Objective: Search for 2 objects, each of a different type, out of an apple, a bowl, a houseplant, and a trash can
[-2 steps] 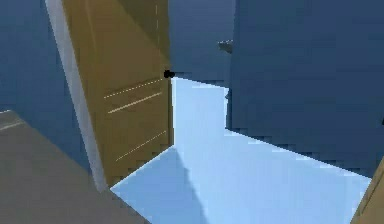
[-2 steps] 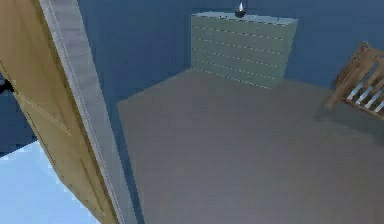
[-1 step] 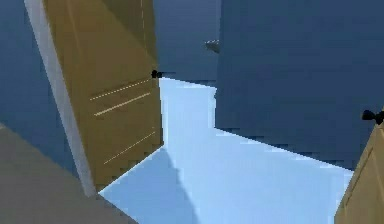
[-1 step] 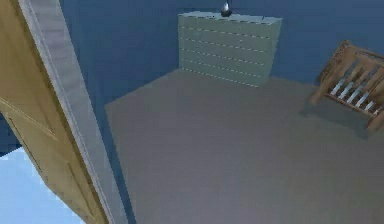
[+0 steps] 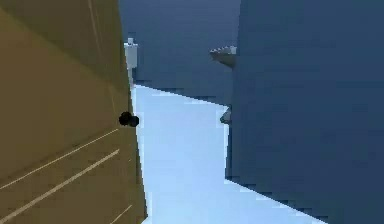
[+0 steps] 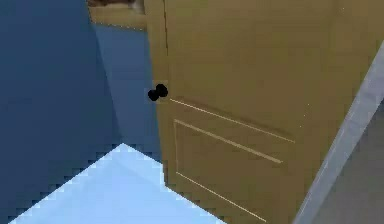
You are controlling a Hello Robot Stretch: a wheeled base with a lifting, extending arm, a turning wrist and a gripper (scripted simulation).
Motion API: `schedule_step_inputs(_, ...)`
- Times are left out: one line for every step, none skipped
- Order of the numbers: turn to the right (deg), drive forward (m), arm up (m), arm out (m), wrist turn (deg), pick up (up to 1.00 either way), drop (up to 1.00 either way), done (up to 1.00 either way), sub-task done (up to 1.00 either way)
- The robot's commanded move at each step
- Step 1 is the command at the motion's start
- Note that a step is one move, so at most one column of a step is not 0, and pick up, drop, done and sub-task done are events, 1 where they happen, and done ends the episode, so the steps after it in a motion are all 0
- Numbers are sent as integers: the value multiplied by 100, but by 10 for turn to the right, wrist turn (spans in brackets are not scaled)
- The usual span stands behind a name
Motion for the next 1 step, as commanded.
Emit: schedule_step_inputs(0, 100, 0, 0, 0, 0, 0, 0, 0)
